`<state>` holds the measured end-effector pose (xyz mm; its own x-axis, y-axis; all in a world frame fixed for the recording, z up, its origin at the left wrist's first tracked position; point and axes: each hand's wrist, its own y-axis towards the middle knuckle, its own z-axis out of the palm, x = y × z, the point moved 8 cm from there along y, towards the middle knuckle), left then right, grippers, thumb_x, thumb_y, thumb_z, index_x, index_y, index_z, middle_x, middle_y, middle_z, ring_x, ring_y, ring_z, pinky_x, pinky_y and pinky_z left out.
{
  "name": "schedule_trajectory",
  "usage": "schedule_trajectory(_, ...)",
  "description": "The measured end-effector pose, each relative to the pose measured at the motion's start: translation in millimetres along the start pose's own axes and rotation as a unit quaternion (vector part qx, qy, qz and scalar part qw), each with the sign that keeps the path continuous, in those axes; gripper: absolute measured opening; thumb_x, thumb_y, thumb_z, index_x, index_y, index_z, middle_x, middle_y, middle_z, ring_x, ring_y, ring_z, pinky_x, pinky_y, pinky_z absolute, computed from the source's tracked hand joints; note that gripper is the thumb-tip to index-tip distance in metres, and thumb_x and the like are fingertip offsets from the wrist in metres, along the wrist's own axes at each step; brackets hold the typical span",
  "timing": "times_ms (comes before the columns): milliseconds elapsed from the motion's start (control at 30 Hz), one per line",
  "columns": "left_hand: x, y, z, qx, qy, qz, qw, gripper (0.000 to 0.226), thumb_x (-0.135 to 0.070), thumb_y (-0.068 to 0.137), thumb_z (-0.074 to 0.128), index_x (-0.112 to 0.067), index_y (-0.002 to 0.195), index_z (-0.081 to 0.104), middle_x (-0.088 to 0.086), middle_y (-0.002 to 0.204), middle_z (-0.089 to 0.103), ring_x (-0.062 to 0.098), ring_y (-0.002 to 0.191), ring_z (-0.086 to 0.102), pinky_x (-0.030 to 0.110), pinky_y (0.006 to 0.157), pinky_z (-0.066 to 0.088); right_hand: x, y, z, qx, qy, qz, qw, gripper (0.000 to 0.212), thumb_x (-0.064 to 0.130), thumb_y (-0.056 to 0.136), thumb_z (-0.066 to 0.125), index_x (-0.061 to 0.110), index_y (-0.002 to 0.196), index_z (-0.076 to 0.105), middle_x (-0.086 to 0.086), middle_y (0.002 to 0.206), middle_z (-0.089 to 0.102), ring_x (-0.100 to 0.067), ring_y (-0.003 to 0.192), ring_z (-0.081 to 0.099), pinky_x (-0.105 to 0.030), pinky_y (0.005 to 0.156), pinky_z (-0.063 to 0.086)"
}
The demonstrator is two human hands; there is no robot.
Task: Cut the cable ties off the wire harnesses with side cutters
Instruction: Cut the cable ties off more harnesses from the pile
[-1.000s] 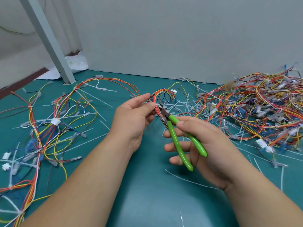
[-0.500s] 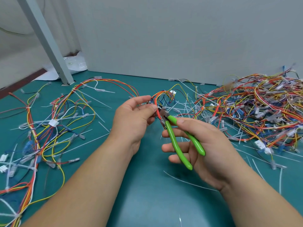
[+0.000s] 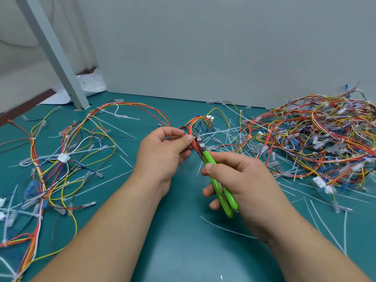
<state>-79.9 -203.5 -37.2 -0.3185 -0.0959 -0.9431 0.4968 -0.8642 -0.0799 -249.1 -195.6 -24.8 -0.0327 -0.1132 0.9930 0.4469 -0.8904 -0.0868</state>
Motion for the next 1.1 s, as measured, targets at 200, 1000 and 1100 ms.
schedule_trajectory(200, 1.3, 0.1, 0.0, -0.002, -0.006, -0.008, 1.000, 0.020, 0.000, 0.087, 0.073, -0.015, 0.082, 0.062, 0.003, 0.074, 0.074, 0.013, 0.067, 0.070, 0.022, 0.063, 0.057, -1.0, 0.9, 1.1, -0.004, -0.005, -0.018, 1.000, 0.023, 0.031, 0.076, 0.071, 0.028, 0.097, 0.080, -0.008, 0.093, 0.071, -0.021, 0.061, 0.069, -0.033, 0.048, 0.053)
schedule_trajectory(1000, -11.2, -4.0, 3.2, -0.003, 0.057, 0.042, 0.997, 0.025, 0.002, 0.084, 0.075, -0.018, 0.081, 0.061, -0.002, 0.075, 0.071, 0.008, 0.061, 0.067, 0.010, 0.047, 0.043, -18.5, 4.0, 17.8, 0.107, 0.215, 0.108, 0.965, 0.070, 0.026, 0.066, 0.072, 0.026, 0.133, 0.057, -0.017, 0.099, 0.066, -0.030, 0.070, 0.063, -0.035, 0.056, 0.050)
schedule_trajectory(1100, -13.5, -6.3, 10.2, 0.030, 0.063, 0.048, 0.996, 0.025, 0.005, 0.087, 0.069, -0.017, 0.086, 0.059, -0.003, 0.085, 0.078, 0.005, 0.064, 0.068, 0.009, 0.049, 0.045, -17.3, 6.4, 16.0, 0.103, 0.215, 0.089, 0.967, 0.058, 0.024, 0.071, 0.066, 0.015, 0.128, 0.065, -0.015, 0.113, 0.070, -0.025, 0.073, 0.062, -0.035, 0.059, 0.047)
